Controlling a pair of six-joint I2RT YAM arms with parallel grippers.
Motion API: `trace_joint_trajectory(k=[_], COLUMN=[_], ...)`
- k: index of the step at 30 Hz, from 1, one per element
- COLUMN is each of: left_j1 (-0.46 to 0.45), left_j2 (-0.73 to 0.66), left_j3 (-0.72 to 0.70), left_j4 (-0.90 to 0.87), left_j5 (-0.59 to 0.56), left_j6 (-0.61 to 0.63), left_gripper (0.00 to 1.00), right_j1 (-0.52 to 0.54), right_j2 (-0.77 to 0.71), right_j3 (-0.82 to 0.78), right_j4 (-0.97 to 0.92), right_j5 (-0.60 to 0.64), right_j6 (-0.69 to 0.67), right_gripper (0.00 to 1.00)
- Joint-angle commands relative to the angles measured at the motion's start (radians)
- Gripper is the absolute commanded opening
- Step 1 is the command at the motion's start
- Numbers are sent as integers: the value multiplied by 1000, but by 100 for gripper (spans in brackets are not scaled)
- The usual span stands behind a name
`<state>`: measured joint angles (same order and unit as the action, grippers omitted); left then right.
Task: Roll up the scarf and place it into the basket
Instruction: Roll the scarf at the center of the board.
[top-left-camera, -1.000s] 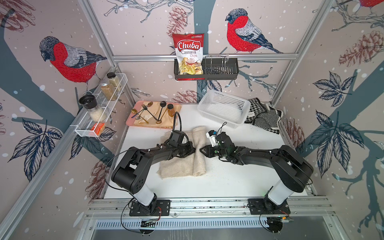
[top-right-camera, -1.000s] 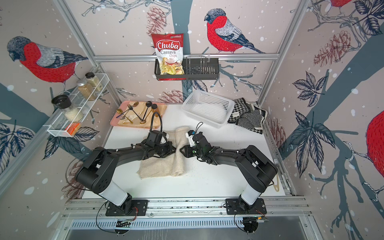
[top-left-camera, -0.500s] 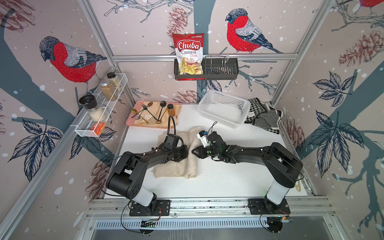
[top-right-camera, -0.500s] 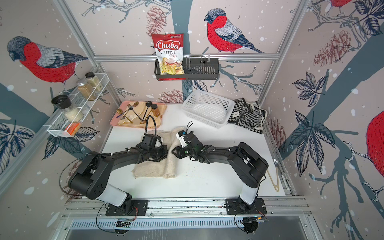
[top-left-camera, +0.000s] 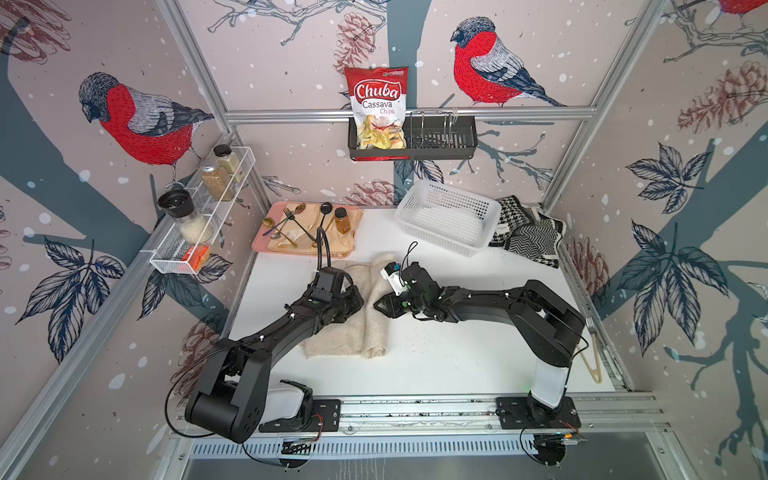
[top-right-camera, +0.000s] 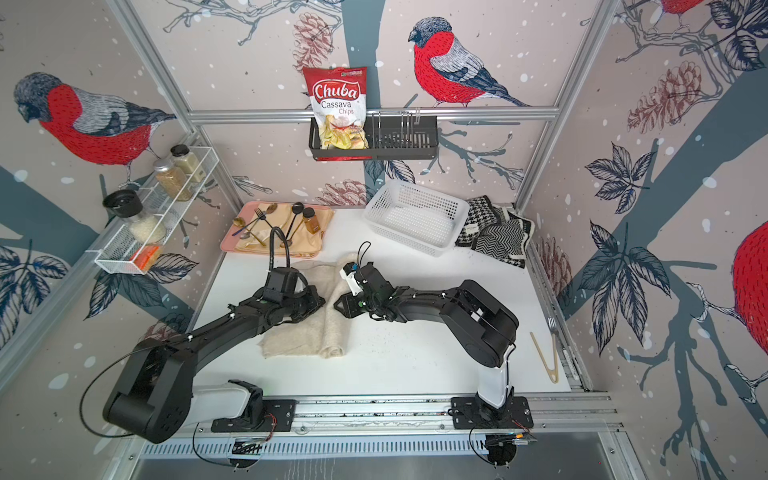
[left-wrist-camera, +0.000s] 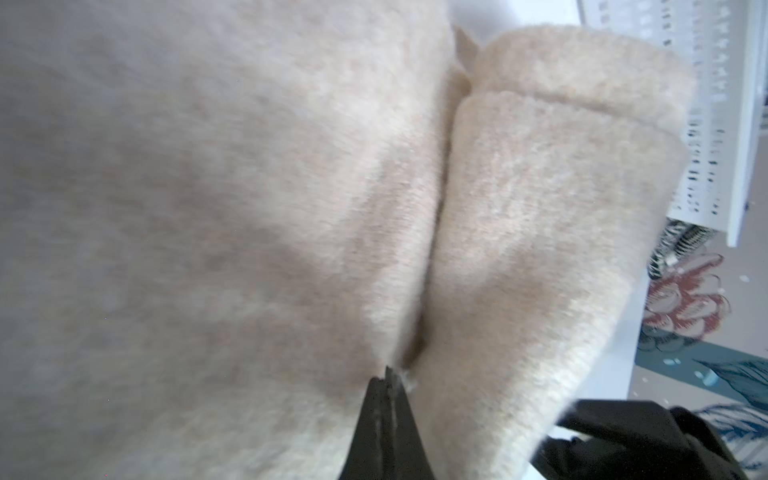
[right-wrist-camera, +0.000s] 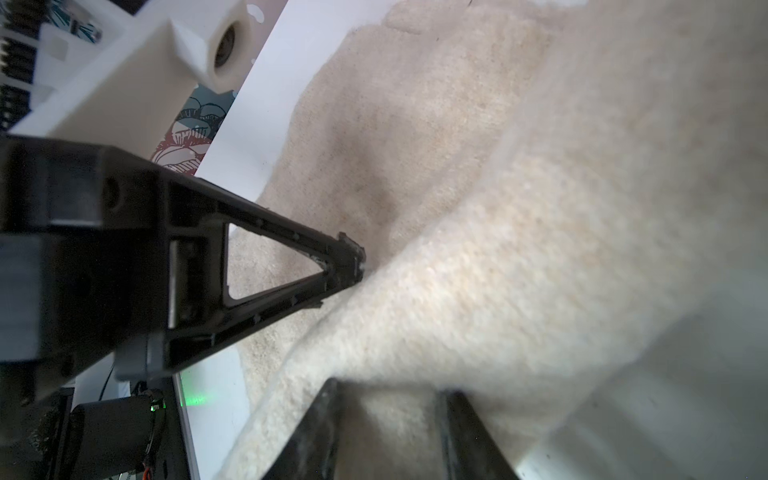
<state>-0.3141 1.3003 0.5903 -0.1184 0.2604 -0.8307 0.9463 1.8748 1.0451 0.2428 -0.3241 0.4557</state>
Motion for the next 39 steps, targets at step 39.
trace_joint_trajectory(k=[39], left_j1=[30], left_j2=[117], left_j3=[100], left_j4=[140], left_j5=[212], left_j6=[93], left_gripper=[0], right_j1=[49], right_j2=[103], right_j3=[126], right_j4=[-61], right_j5=[-53], right_j6=[-53], right_gripper=[42])
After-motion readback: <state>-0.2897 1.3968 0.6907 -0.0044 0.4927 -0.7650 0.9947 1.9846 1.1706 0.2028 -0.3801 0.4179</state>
